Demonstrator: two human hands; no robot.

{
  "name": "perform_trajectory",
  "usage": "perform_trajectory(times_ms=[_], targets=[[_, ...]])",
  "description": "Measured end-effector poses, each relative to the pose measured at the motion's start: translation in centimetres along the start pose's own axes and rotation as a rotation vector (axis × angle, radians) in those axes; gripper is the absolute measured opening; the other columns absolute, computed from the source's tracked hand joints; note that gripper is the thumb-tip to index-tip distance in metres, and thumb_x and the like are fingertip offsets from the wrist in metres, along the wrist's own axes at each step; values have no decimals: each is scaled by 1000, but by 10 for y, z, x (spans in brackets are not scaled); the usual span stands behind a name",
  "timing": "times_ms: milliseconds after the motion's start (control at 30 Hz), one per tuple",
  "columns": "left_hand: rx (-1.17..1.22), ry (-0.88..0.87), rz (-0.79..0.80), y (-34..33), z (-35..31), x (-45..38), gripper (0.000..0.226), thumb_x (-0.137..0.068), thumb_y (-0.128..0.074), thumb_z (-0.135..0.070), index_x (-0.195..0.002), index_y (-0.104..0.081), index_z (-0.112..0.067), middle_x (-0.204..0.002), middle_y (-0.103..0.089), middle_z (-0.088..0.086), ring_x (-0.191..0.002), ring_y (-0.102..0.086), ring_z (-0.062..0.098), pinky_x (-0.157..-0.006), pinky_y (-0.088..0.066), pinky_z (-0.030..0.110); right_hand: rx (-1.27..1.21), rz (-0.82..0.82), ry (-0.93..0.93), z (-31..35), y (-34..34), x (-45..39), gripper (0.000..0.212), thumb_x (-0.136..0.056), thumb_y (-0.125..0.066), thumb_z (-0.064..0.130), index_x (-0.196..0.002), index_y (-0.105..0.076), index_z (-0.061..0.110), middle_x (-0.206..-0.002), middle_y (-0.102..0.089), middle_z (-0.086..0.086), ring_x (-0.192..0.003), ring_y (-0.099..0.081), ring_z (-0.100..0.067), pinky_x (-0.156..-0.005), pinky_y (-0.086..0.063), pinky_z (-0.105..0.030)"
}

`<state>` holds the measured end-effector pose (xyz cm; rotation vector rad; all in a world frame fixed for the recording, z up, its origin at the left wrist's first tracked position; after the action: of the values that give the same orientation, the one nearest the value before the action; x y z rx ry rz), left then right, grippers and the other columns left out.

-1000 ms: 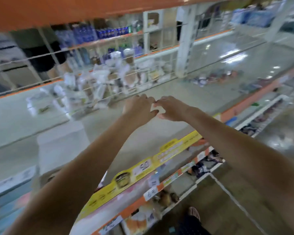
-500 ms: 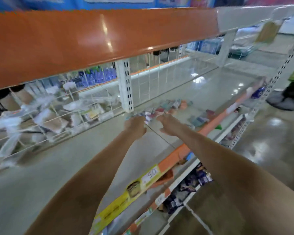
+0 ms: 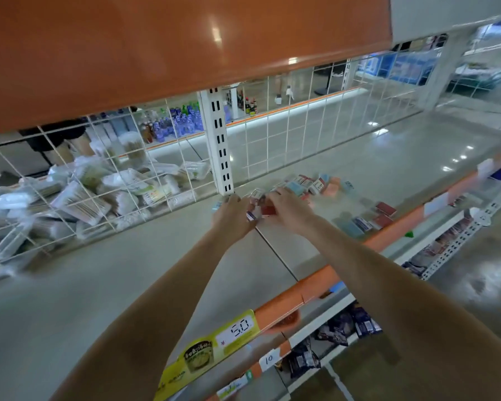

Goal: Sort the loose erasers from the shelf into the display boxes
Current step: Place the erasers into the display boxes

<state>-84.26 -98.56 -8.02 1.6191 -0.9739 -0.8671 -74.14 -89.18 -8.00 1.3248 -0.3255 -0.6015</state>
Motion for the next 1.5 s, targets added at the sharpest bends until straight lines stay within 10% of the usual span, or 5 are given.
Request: perform_trajectory(times_ms=[300, 633, 767, 1000, 1500], targets=[[52, -115, 231, 6, 10, 8, 40, -76, -71, -36, -110, -54, -25, -114, -59, -4, -104, -55, 19, -84, -47, 36, -229, -71, 56, -7, 12, 23, 31, -79, -72, 27, -103, -58, 12, -103, -61, -4, -96, -55, -21, -83, -47, -36], [246, -44, -7, 35, 40, 58, 17, -82, -69, -21, -98, -67, -16, -97, -64, 1, -90, -59, 20, -72, -42, 25, -393, -133, 154, 34, 13, 36, 26, -83, -68, 30, -106, -65, 19, -101, -63, 2, -88, -58, -8, -81, -46, -21], [259, 63, -145, 74, 77, 115, 14, -84, -67, -24, -98, -65, -25, -94, -56, -12, -82, -53, 6, -64, -37, 19, -619, -19, 167, 93, 18, 46, 17, -90, -61, 22, -91, -70, 8, -71, -61, 10, -65, -57, -1, -64, -44, -12], [279, 209, -312, 124, 146, 239, 18, -79, -73, -20, -96, -69, -25, -85, -58, -13, -76, -51, 7, -68, -38, 13, -1018, 316, 118, 213, 5, 61, 23, -94, -54, 19, -89, -68, 1, -78, -68, -9, -70, -68, -17, -68, -56, -21], [148, 341, -139, 183, 331, 469, 20, -75, -74, -16, -95, -71, -19, -86, -68, -5, -84, -59, 15, -72, -38, 18, -863, 363, 308, 494, -27, 140, 20, -95, -51, 13, -96, -66, -1, -85, -69, -11, -74, -68, -19, -72, -58, -28]])
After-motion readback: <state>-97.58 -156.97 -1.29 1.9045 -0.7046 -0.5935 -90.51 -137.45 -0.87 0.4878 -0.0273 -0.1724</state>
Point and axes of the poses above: each hand's wrist, its own x-axis away from the middle knuckle, its own y-axis out of the back of the hand, z = x × y, the point moved 4 cm from there along -x, towards the middle knuckle
